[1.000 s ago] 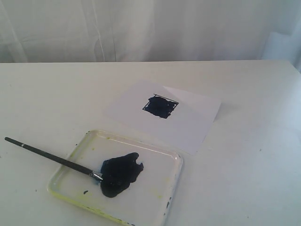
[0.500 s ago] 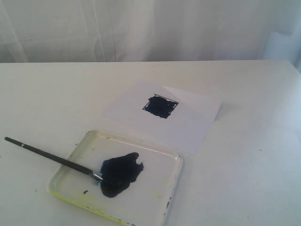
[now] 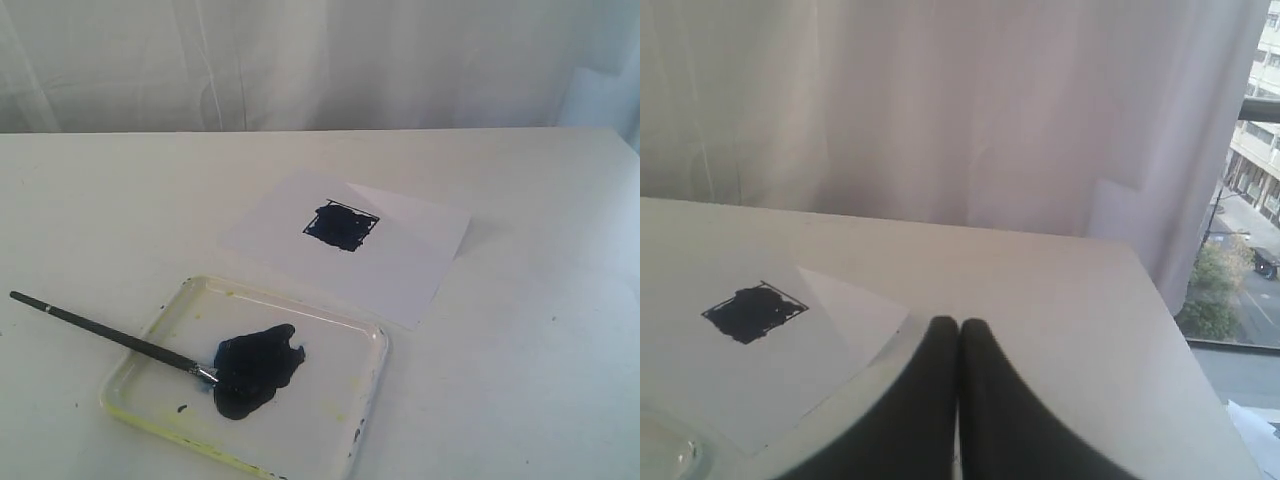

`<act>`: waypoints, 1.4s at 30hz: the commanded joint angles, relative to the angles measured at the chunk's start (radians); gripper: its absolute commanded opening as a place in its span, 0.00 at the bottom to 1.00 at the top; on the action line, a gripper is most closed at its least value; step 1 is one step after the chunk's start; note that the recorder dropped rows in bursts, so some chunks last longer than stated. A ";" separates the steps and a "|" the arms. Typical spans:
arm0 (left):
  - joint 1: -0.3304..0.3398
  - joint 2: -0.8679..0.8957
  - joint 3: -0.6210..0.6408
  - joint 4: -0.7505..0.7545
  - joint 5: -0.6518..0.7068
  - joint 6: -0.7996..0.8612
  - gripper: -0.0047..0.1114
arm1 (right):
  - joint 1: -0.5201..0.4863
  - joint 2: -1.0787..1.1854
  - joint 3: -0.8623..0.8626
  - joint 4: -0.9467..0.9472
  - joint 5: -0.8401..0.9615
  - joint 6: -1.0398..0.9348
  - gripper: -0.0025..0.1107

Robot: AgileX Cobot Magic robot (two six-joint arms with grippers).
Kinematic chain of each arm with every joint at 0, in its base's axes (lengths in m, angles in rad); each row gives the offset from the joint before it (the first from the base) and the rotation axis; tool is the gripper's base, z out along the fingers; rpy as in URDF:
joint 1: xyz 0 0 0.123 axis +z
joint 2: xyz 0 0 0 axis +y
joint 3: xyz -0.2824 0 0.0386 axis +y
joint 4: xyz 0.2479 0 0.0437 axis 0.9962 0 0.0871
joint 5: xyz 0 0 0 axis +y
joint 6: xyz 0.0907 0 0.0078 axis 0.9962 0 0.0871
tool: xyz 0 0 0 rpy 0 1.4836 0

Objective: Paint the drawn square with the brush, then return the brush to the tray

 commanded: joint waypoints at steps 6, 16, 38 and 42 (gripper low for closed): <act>0.003 -0.008 0.208 0.002 -0.182 0.167 0.04 | -0.003 -0.005 0.166 -0.021 -0.274 -0.013 0.02; 0.003 -0.008 0.285 0.005 -0.249 0.223 0.04 | -0.003 -0.005 0.352 -0.028 -0.400 -0.069 0.02; 0.003 -0.008 0.285 0.005 -0.098 0.211 0.04 | -0.003 -0.005 0.352 -0.043 -0.350 -0.061 0.02; 0.003 -0.008 0.285 0.005 -0.098 0.211 0.04 | -0.003 -0.005 0.352 -0.039 -0.350 -0.061 0.02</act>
